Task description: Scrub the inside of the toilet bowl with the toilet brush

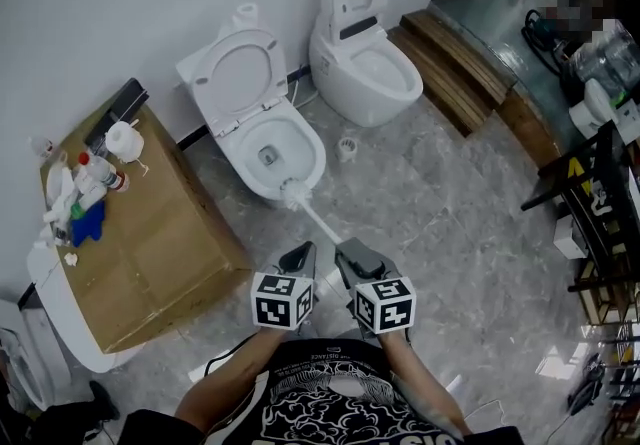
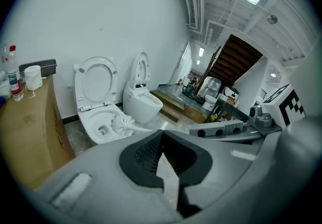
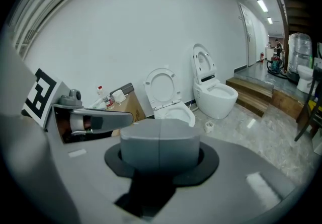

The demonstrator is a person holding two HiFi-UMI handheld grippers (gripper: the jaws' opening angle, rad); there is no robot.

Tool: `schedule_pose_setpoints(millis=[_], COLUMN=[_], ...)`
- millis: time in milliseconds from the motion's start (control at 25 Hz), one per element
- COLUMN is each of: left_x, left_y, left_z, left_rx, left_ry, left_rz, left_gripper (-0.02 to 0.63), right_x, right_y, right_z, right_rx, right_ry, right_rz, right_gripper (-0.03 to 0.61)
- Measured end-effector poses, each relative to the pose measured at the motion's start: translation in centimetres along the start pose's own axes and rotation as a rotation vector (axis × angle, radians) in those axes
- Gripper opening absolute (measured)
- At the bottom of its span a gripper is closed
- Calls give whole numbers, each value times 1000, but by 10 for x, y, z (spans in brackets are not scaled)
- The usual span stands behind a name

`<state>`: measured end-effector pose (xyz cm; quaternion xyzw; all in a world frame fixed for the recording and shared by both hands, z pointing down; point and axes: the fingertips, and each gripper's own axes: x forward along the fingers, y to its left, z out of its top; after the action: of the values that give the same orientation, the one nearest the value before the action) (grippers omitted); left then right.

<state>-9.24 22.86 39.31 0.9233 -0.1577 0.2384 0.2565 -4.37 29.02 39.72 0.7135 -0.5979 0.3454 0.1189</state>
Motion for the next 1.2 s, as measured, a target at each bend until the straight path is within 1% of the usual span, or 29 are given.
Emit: schedule_pose_setpoints(millis=[360, 560, 840, 960, 1080, 1200], left_x=[10, 28, 71, 89, 109, 124], left_y=[35, 54, 89, 101, 115, 122], left_z=[14, 26, 55, 69, 87, 99], left_rx=[-11, -37, -94, -113, -136, -161], left_ry=[-8, -8, 4, 8, -15, -26], left_rz=[30, 79, 194, 260, 337, 387], left_gripper=[-9, -11, -9, -9, -9, -9], right_x=[41, 69, 127, 152, 175, 194], right_y=[1, -11, -48, -64, -81, -100], right_z=[19, 32, 66, 83, 97, 103], right_rx=[-13, -26, -58, -74, -98, -101], right_ry=[13, 34, 86, 116, 146, 178], right_rz=[23, 69, 167, 217, 261, 295], right_gripper=[149, 149, 149, 149, 149, 149])
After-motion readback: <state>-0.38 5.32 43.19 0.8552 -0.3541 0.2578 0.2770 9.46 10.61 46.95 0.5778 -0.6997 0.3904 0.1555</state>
